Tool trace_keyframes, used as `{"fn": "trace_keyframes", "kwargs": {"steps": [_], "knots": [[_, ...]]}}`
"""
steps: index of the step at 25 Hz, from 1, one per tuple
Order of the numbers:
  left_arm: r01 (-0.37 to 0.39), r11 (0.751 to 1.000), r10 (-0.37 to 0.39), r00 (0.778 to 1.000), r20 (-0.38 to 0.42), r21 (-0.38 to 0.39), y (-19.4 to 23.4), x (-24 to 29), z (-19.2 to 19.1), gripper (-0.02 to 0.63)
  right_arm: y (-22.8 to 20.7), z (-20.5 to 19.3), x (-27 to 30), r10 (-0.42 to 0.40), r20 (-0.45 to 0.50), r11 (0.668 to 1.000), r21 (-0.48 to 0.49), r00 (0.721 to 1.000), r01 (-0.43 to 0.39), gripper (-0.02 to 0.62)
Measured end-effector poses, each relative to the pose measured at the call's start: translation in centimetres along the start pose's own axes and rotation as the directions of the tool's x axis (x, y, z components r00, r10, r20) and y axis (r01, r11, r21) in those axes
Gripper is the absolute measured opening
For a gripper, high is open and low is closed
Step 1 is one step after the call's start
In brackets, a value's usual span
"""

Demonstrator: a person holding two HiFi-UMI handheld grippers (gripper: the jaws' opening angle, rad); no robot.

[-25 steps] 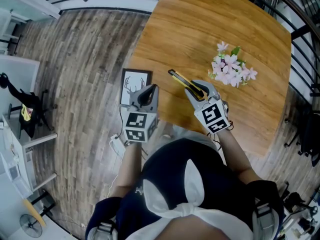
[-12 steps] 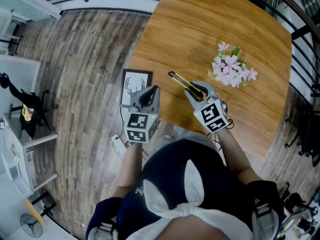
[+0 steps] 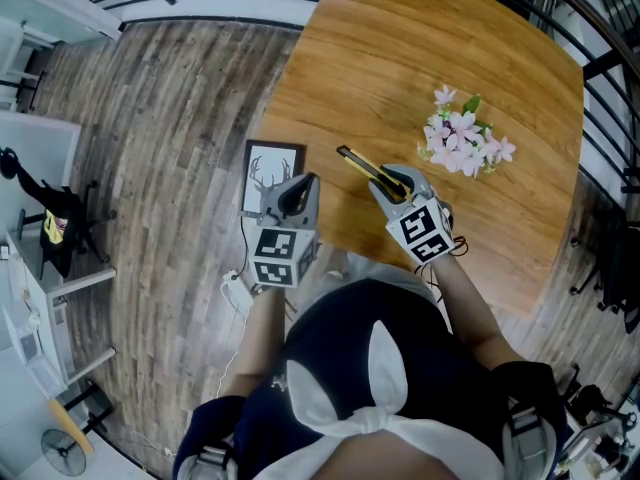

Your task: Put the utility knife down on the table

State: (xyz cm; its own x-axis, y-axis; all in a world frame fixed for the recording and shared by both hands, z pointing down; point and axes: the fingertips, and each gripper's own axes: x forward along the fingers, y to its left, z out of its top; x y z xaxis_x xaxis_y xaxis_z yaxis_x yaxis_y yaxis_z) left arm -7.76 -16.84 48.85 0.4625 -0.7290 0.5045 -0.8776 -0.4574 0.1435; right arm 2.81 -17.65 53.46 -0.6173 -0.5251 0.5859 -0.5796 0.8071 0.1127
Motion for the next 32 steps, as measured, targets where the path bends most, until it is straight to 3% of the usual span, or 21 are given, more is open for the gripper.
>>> {"fn": "trace_keyframes", "kwargs": {"steps": [32], "knots": [[0.005, 0.999, -0.006, 1.000, -0.023, -0.038, 0.9, 0.5, -0.5, 0.023, 0.2, -4.1, 3.2, 0.038, -0.108, 0.999, 0.008, 0.993, -0.037, 0.117]]}}
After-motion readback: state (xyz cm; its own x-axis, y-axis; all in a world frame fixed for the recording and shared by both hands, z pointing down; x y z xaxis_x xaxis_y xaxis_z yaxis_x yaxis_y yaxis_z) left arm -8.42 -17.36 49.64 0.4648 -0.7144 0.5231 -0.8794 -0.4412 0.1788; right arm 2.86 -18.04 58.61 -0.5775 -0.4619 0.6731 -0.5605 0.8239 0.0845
